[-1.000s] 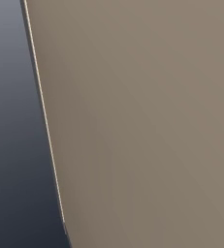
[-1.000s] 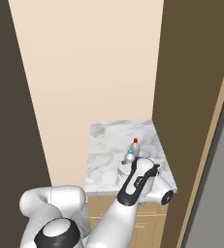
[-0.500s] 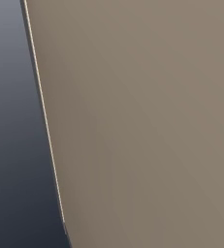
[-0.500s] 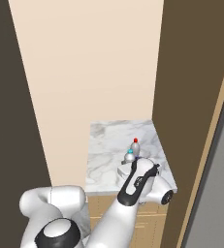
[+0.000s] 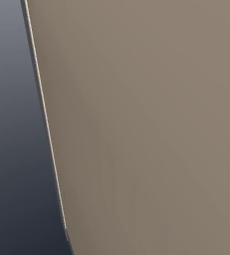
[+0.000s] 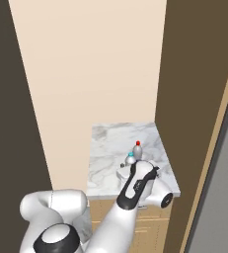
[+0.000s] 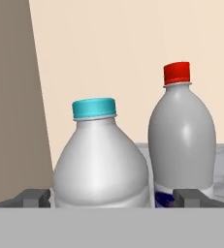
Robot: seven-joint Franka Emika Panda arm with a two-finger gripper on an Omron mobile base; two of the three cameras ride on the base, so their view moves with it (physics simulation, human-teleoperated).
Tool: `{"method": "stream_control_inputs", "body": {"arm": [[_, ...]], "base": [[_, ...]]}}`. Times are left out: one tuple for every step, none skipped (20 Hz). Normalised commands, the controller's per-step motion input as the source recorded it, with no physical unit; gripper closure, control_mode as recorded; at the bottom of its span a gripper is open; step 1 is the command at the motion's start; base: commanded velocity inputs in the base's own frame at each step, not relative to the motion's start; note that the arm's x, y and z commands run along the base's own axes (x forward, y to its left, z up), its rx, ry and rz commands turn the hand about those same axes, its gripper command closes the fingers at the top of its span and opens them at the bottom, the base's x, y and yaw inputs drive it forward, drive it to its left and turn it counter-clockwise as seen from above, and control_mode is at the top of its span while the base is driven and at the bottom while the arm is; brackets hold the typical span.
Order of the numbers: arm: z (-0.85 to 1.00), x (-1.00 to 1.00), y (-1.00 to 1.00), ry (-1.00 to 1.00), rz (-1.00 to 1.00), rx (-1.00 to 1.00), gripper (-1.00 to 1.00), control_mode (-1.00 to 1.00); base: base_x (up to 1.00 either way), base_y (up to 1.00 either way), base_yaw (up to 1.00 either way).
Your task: Take the bottled waters from the counter and place them in the freezer to freeze. Close the freezer door after placing the bottles.
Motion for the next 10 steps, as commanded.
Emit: {"method": "stream_control_inputs", "body": {"arm": [[0.00,0.00,0.14,0.00,0.00,0.00,-1.00,-1.00],[0.00,0.00,0.08,0.00,0.00,0.00,-1.00,-1.00],[0.00,0.00,0.05,0.00,0.00,0.00,1.00,-1.00],[0.00,0.00,0.02,0.00,0.00,0.00,1.00,-1.00],[0.00,0.00,0.00,0.00,0.00,0.00,1.00,-1.00],[0.00,0.00,0.00,0.00,0.00,0.00,1.00,-1.00],[0.00,0.00,0.00,0.00,0.00,0.00,1.00,-1.00],[0.00,0.00,0.00,0.00,0.00,0.00,1.00,-1.00],[0.00,0.00,0.00,0.00,0.00,0.00,1.00,-1.00],[0.00,0.00,0.00,0.00,0.00,0.00,1.00,-1.00]], "base": [[0.00,0.00,0.00],[0.00,0.00,0.00],[0.00,0.00,0.00],[0.00,0.00,0.00],[0.00,0.00,0.00],[0.00,0.00,0.00],[0.00,0.00,0.00],[0.00,0.00,0.00],[0.00,0.00,0.00],[0.00,0.00,0.00]]}}
